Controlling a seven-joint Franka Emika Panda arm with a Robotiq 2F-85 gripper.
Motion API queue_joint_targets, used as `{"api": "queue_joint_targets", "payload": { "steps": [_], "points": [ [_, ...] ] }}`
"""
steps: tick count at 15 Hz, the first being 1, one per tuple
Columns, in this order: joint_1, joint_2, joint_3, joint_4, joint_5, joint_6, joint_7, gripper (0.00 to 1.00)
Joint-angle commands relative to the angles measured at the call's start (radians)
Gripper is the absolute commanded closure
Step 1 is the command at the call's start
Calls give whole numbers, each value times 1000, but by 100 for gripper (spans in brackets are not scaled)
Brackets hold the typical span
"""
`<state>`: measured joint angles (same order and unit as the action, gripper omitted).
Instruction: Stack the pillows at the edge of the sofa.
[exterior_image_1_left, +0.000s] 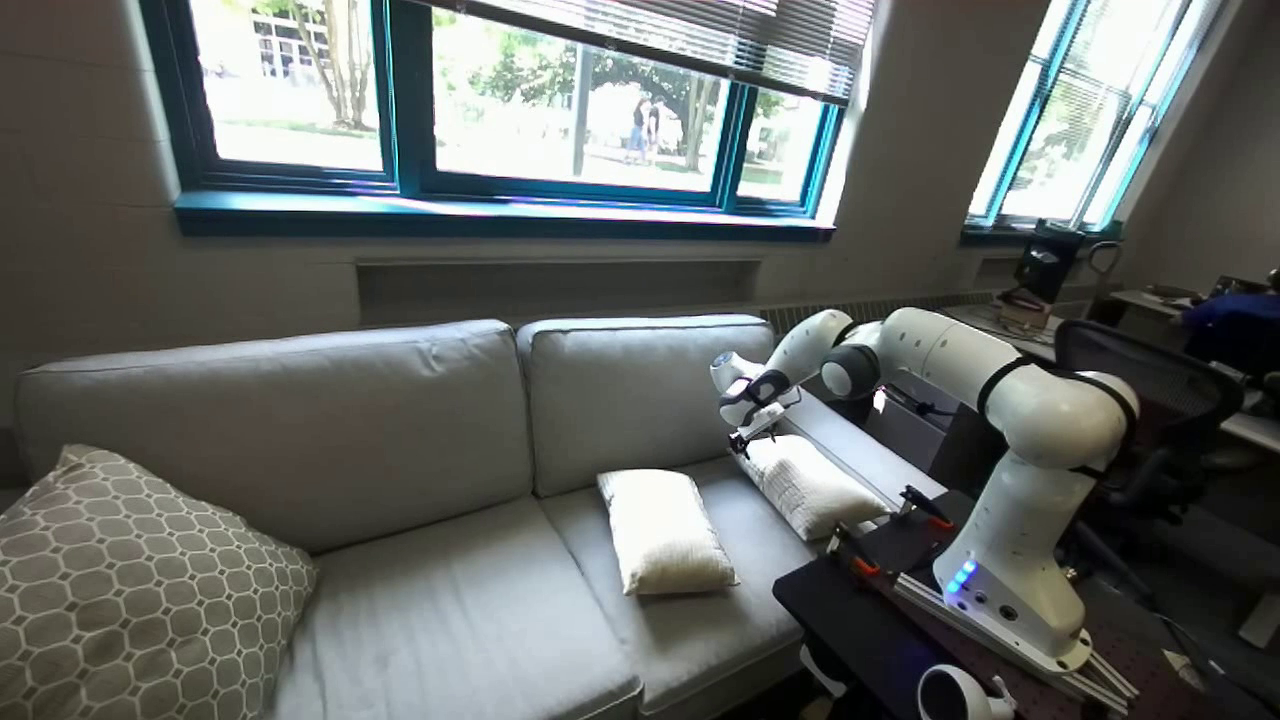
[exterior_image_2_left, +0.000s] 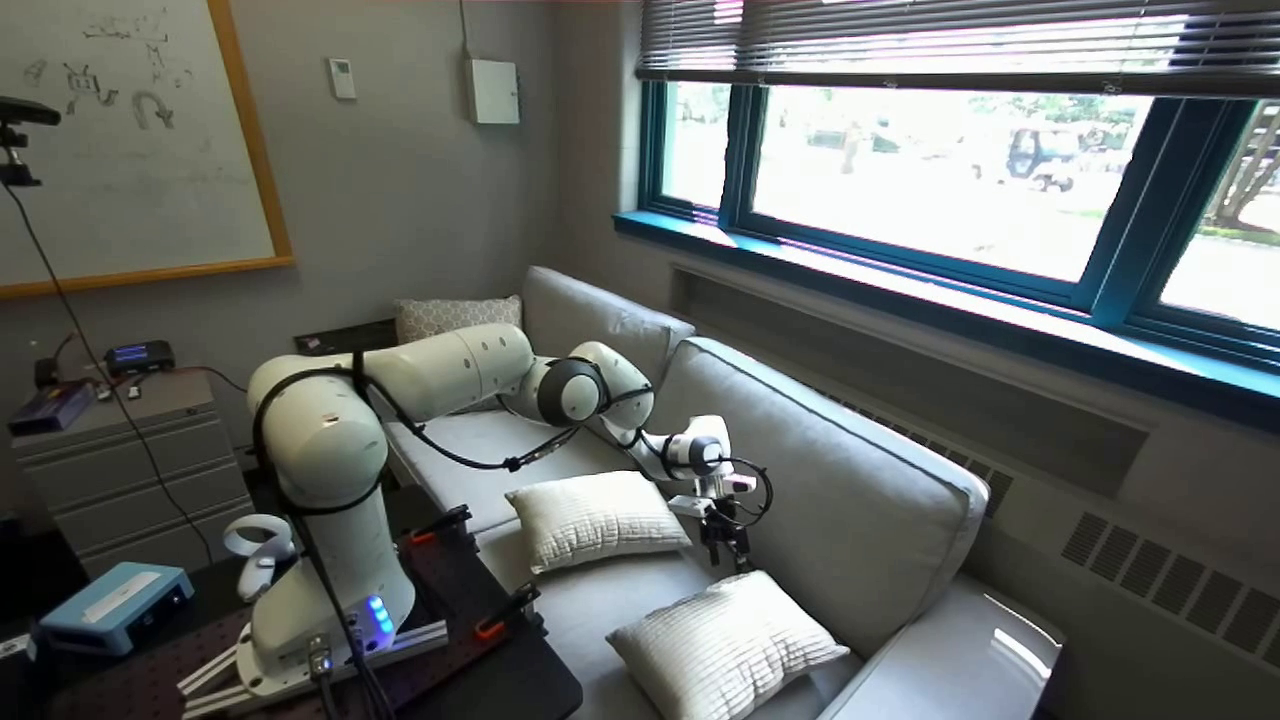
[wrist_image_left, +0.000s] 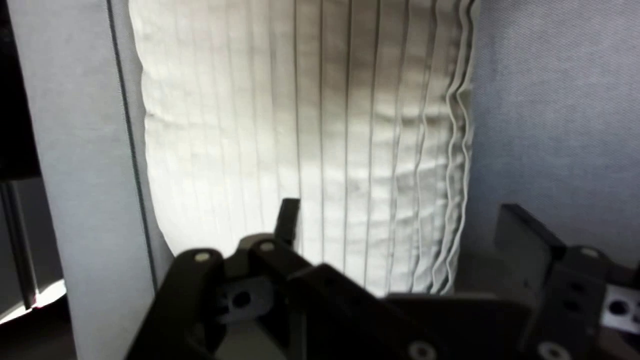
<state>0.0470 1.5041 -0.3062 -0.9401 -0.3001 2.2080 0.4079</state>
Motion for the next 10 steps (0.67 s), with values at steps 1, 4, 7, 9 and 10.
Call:
{"api": "queue_joint_targets", "payload": {
  "steps": [1, 4, 7, 9, 10],
  "points": [
    [-35, 0, 64, 13, -91, -71, 14, 0],
    [-72, -1, 119, 13, -113, -68, -5, 0],
    [-41, -1, 68, -5, -39, -49, -21, 0],
    [-43, -1, 64, -6, -36, -49, -25, 0],
    [-42, -1, 64, -6, -36, -49, -25, 0]
  ]
}}
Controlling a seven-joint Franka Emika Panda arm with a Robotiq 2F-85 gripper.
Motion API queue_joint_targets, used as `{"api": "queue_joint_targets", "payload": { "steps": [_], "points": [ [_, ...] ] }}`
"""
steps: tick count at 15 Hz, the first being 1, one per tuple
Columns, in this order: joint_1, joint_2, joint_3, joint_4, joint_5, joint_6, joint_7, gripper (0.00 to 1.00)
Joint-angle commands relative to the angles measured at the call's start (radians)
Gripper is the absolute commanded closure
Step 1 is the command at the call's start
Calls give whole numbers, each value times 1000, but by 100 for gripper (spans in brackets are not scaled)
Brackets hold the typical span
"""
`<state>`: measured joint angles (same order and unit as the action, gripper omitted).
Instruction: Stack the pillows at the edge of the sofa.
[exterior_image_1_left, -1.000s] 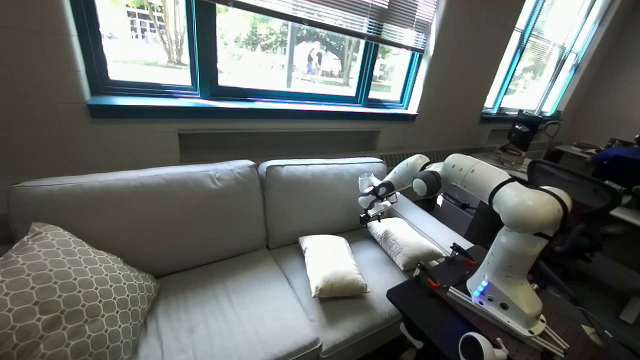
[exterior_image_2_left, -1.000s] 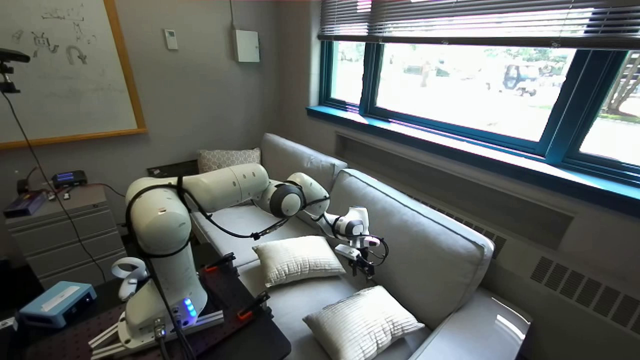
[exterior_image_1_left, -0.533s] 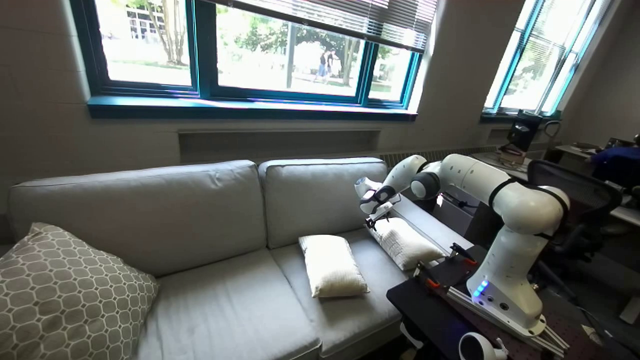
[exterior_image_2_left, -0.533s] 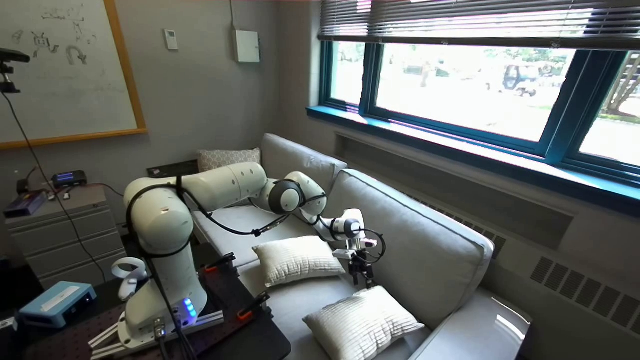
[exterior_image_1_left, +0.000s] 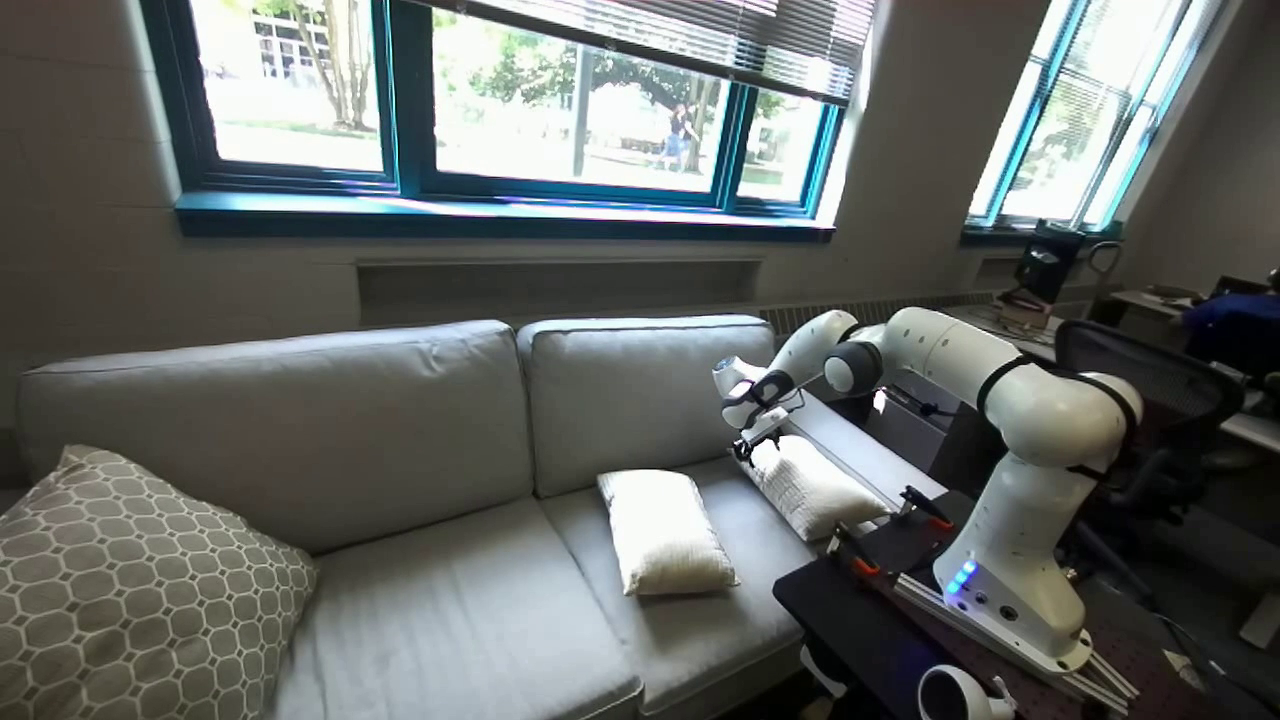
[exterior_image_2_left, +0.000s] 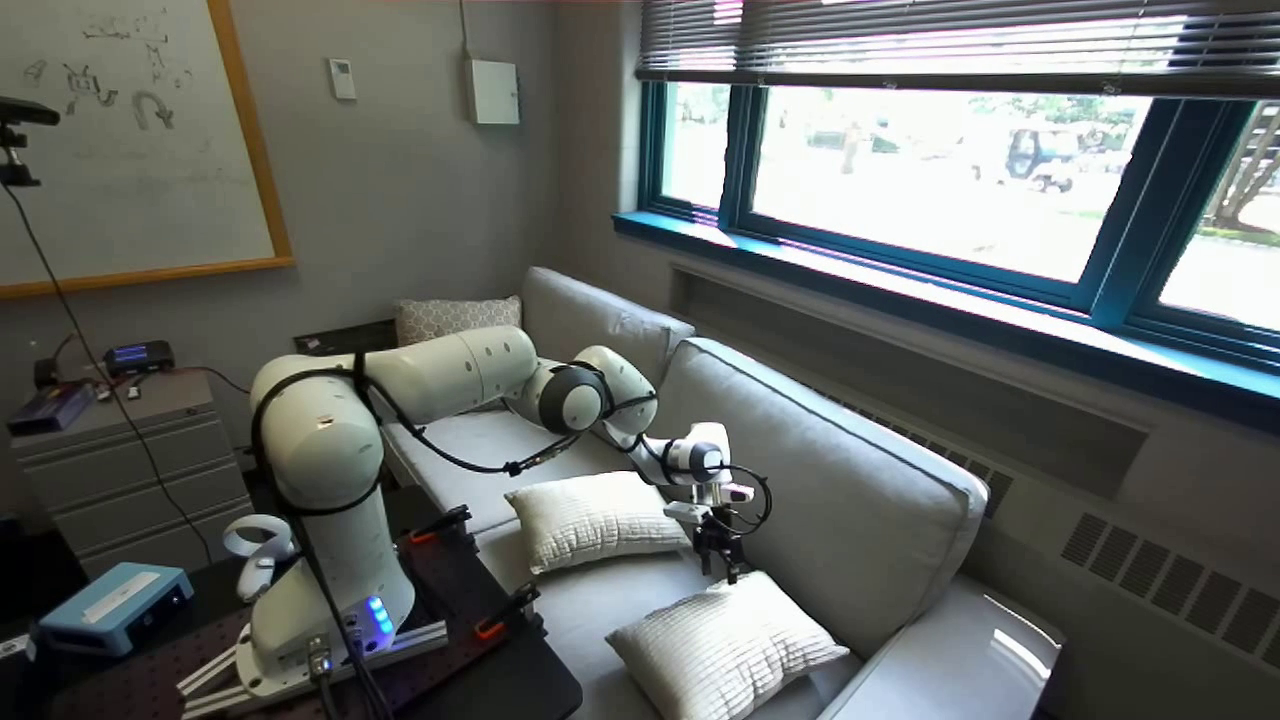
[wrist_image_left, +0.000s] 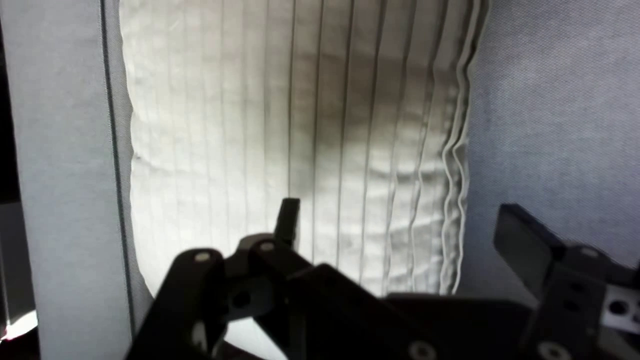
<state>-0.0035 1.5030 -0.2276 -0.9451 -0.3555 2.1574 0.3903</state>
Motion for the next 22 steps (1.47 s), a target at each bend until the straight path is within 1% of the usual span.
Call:
{"api": "queue_joint_targets", "payload": {
  "steps": [1, 2, 3, 5, 6, 9, 11, 14, 15, 17, 19, 20, 21, 22],
  "points": [
    [10, 0, -14, -1, 19, 2, -7, 0],
    [-3, -26, 2, -26, 1, 23, -3, 0],
    [-14, -44, 11, -45, 7, 57, -11, 0],
    [-32, -26, 21, -21, 18, 92, -11, 0],
    [-27, -17, 11, -23, 45, 100, -20, 0],
    [-40, -17, 49, -74, 96, 133, -46, 0],
    [-31, -15, 61, -119, 121, 143, -45, 0],
    [12, -10, 29, -185, 119, 125, -1, 0],
    [-17, -9, 69, -194, 37, 106, 45, 0],
    [-10, -8, 43, -212, -23, 83, 108, 0],
    [-21, -8, 29, -214, -88, 48, 162, 0],
    [-26, -8, 19, -211, -123, 23, 191, 25],
    [-31, -8, 7, -209, -160, -1, 227, 25],
    [-42, -8, -1, -207, -194, -22, 259, 31]
  ]
}}
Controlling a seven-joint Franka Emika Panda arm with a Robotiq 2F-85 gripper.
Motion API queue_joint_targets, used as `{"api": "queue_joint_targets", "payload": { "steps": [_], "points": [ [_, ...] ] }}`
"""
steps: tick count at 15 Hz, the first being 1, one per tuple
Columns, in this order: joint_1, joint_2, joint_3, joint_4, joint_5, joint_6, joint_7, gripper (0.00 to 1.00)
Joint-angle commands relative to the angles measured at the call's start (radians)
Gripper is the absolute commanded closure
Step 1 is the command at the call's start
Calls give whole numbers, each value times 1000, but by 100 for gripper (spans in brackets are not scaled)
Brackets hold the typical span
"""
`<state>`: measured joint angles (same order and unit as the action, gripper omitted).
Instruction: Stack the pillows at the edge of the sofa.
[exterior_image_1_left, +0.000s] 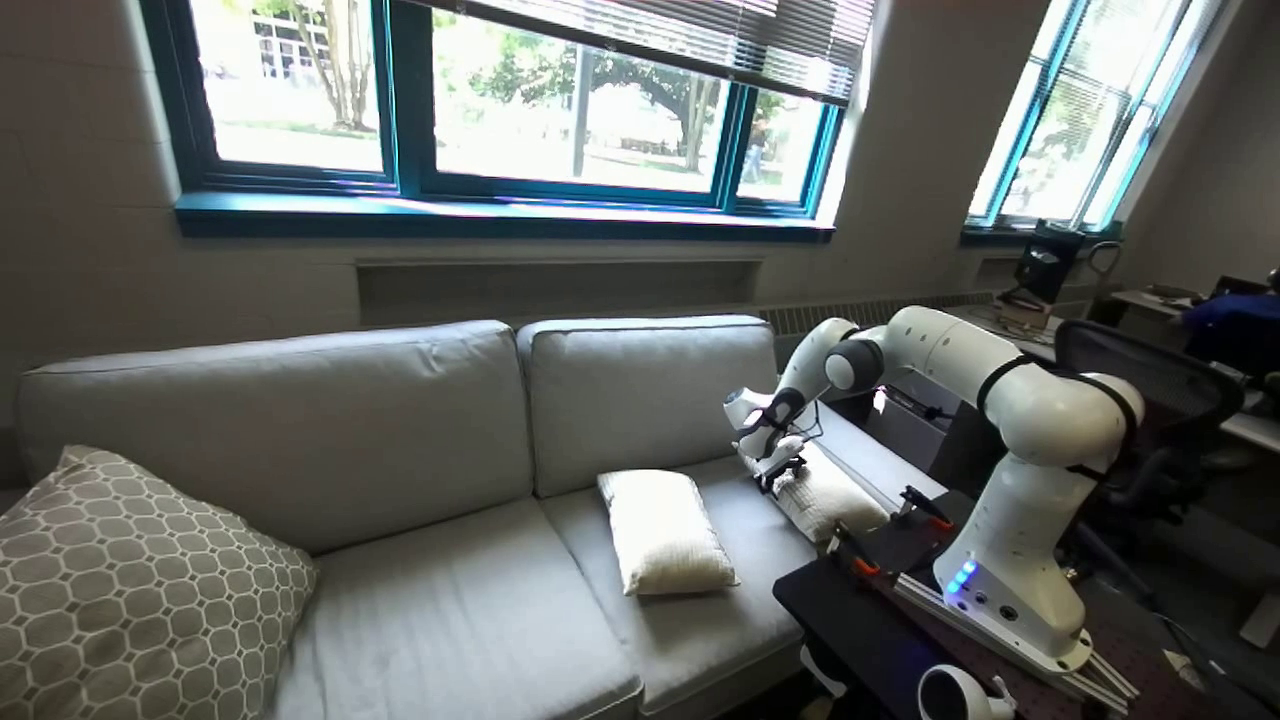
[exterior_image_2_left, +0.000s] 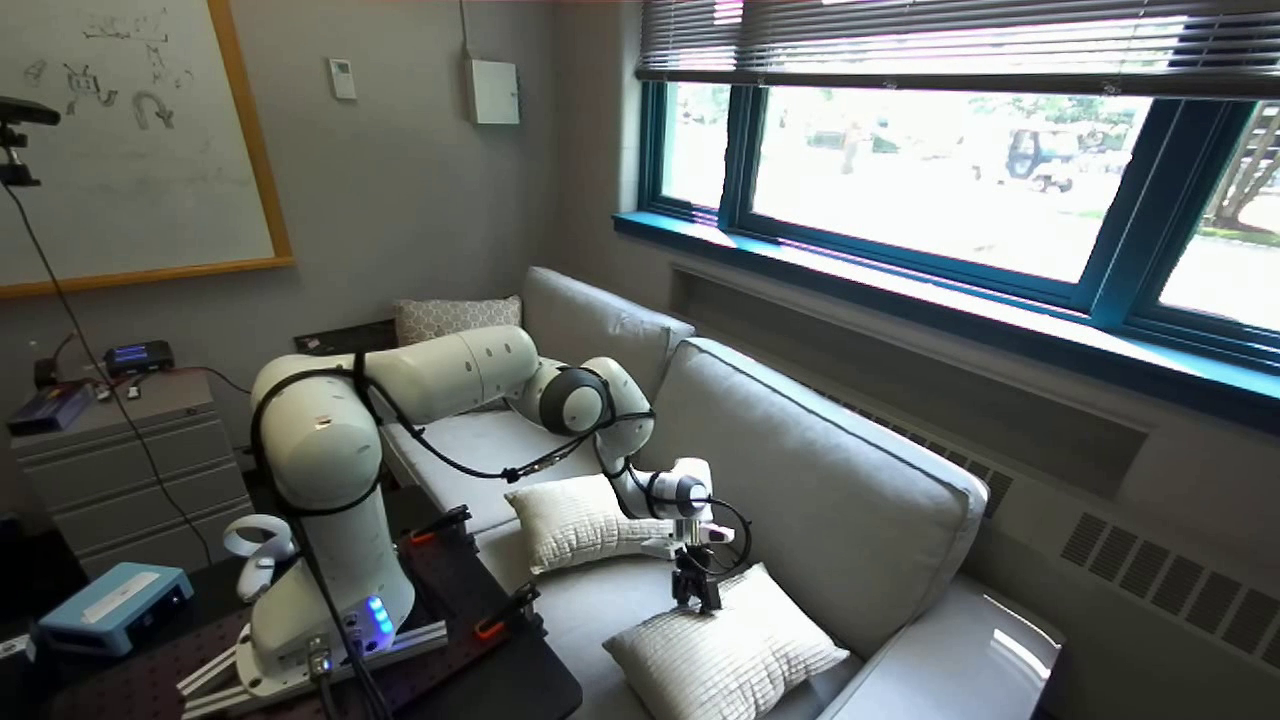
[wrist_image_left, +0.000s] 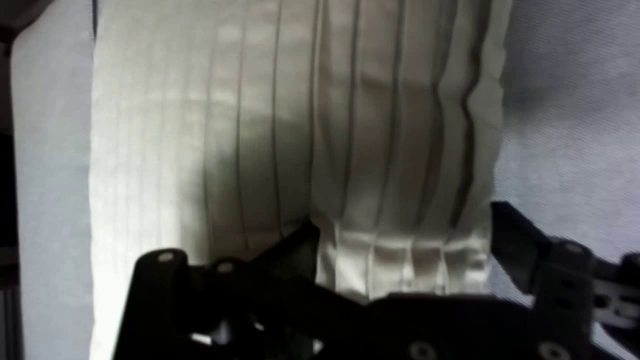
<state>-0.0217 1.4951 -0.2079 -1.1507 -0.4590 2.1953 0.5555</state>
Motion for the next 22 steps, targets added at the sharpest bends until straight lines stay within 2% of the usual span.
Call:
{"api": "queue_joint_targets", "payload": {
  "steps": [1, 6, 9, 11, 12, 15, 16, 19, 22],
  "points": [
    [-35, 0, -24, 1, -123, -80, 122, 41],
    [-116, -11, -3, 1, -198, -111, 217, 78],
    [-168, -15, 44, 14, -175, -79, 190, 97],
    [-201, -23, 109, 24, -144, -22, 114, 100],
    [-158, -26, 72, 10, -49, 36, 56, 100],
    [-124, -28, 97, 19, 89, 135, -79, 98],
    [-156, -47, 163, 2, 40, 157, -88, 97],
    [-166, -116, 222, -92, 41, 270, -176, 97],
    [-227, -198, 273, -216, 29, 412, -293, 98]
  ]
}}
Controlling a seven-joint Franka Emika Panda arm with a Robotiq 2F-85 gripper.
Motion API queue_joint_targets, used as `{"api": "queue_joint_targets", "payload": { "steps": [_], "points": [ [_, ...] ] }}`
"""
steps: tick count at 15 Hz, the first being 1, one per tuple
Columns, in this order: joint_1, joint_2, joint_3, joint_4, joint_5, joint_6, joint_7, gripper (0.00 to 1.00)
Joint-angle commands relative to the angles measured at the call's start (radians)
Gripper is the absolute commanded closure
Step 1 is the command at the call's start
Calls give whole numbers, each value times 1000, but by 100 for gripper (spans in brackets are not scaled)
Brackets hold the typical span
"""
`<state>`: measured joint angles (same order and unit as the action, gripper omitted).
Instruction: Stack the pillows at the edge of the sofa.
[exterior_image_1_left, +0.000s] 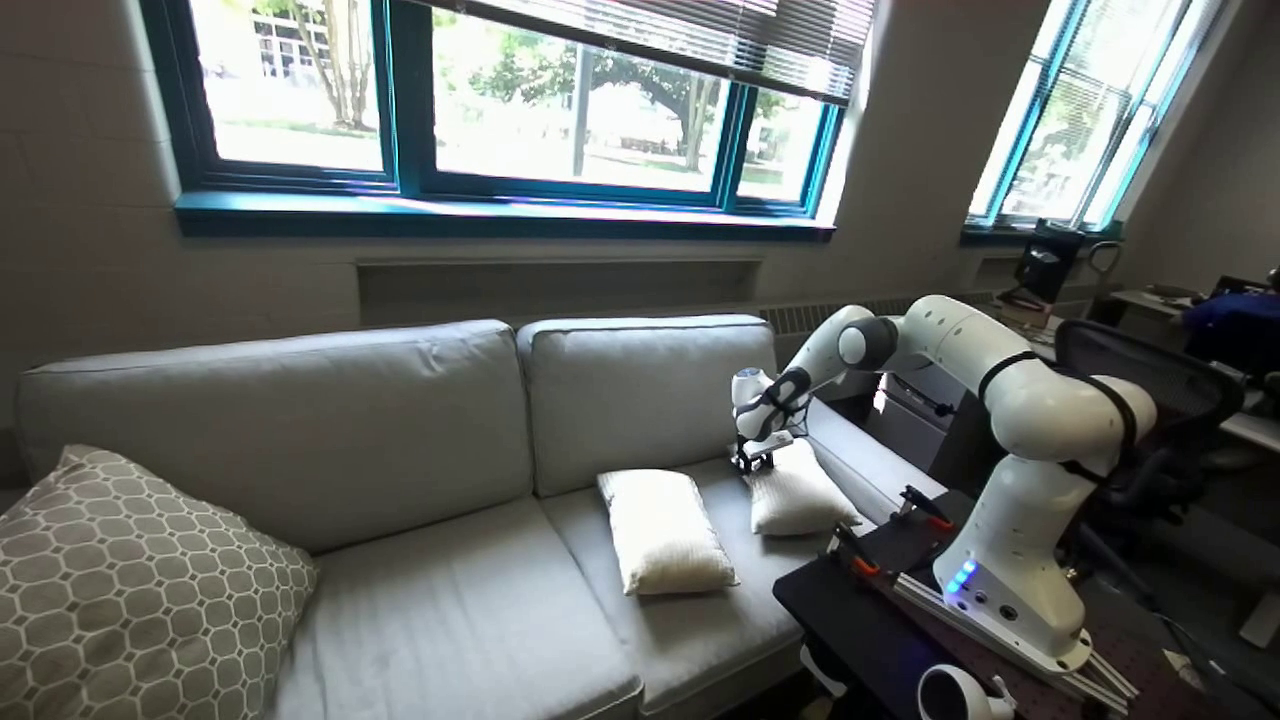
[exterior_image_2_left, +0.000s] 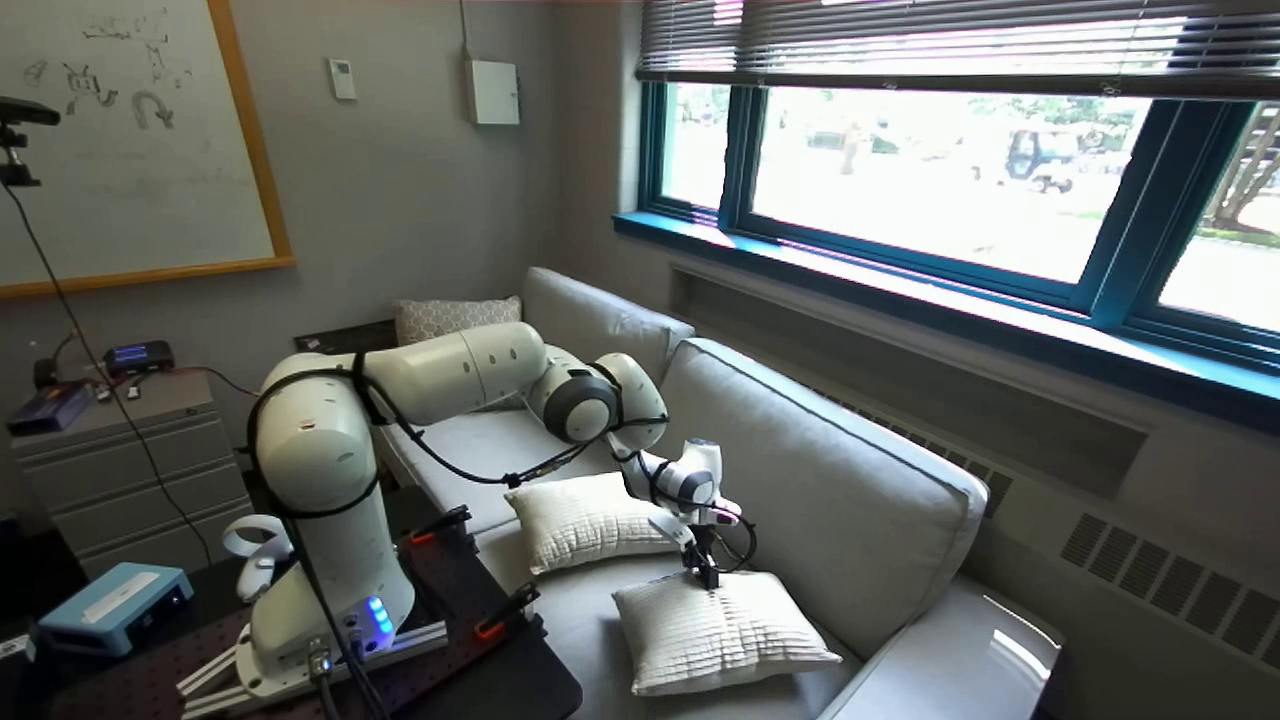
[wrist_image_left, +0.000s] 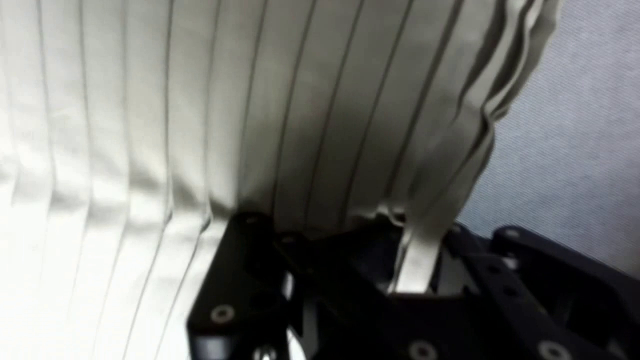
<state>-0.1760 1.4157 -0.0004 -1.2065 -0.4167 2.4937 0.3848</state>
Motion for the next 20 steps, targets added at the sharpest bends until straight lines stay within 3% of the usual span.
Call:
{"api": "queue_joint_targets", "payload": {
  "steps": [1, 5, 6, 11, 13, 15, 18, 20],
  "points": [
    [-103, -140, 85, -196, -17, 158, -173, 98],
    [-212, -206, 97, -300, -8, 223, -270, 98],
    [-189, -222, 32, -326, 121, 249, -354, 98],
    [-291, -268, -29, -404, 279, 273, -502, 98],
    [-293, -276, -98, -417, 318, 284, -484, 98],
    [-337, -286, -102, -416, 356, 287, -511, 98],
    [-414, -356, -4, -459, 399, 362, -624, 97],
    [-428, -405, 62, -497, 390, 427, -685, 98]
  ]
}}
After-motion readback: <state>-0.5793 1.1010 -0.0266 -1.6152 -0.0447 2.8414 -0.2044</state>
